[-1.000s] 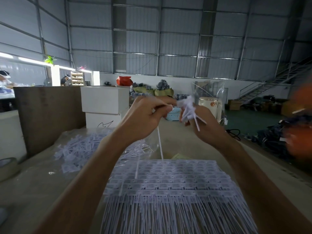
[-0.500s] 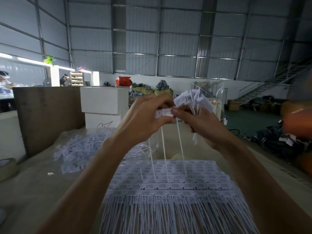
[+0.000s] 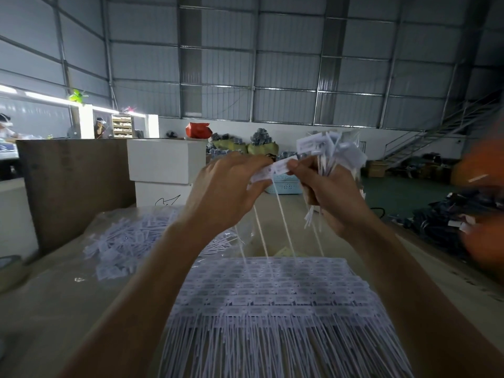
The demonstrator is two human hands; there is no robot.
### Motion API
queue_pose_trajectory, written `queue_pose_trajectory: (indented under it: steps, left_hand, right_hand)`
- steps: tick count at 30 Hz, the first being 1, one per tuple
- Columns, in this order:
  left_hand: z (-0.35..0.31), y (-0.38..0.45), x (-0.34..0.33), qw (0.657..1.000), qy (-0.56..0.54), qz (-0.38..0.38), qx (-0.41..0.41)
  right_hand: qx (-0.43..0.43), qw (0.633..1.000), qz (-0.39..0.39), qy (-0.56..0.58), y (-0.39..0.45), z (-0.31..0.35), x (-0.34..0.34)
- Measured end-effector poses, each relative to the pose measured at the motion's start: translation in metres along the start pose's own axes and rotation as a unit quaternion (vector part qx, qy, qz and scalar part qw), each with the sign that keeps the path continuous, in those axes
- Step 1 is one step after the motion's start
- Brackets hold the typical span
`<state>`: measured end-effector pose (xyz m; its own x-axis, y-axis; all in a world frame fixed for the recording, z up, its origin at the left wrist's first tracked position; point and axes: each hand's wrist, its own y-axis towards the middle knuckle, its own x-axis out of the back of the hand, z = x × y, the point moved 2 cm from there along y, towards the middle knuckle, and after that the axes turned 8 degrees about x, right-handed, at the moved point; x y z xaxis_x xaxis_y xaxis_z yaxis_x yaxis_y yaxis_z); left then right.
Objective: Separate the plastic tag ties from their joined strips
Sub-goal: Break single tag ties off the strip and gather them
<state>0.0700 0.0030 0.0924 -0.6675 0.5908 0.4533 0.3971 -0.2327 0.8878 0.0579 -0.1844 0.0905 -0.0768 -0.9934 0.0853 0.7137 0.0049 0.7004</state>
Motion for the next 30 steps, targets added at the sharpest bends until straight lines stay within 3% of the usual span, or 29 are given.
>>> queue_pose_trajectory:
  steps: [4, 9, 13, 18, 24, 30]
  left_hand:
    - [-0.002, -0.001, 0.007, 1.0, 0.011, -0.011, -0.008]
    - [-0.003, 0.0, 0.002, 0.999, -0.01, 0.032, -0.005]
    - [-0.002, 0.005, 0.002, 0.987, -0.143, 0.066, 0.044]
    - [-0.007, 0.006, 0.007, 0.932, -0.323, 0.13, 0.104]
    - [-0.012, 0.004, 0.011, 0.909, -0.383, 0.12, 0.107]
    - [-0.01, 0.006, 0.015, 0.925, -0.363, 0.066, 0.093]
  right_hand:
    - [0.026, 0.999, -0.005, -0.023, 0.0, 0.003, -0.002]
    - [0.065, 0.998, -0.012, -0.018, 0.0, 0.006, -0.003]
    - [0.071, 0.997, -0.012, -0.013, 0.001, 0.005, 0.0]
    - [0.085, 0.996, 0.005, 0.001, 0.002, 0.006, 0.005]
    - [0.079, 0.996, 0.015, -0.024, 0.002, -0.001, 0.002]
    - [0.053, 0.995, 0.051, -0.06, 0.0, -0.004, -0.003]
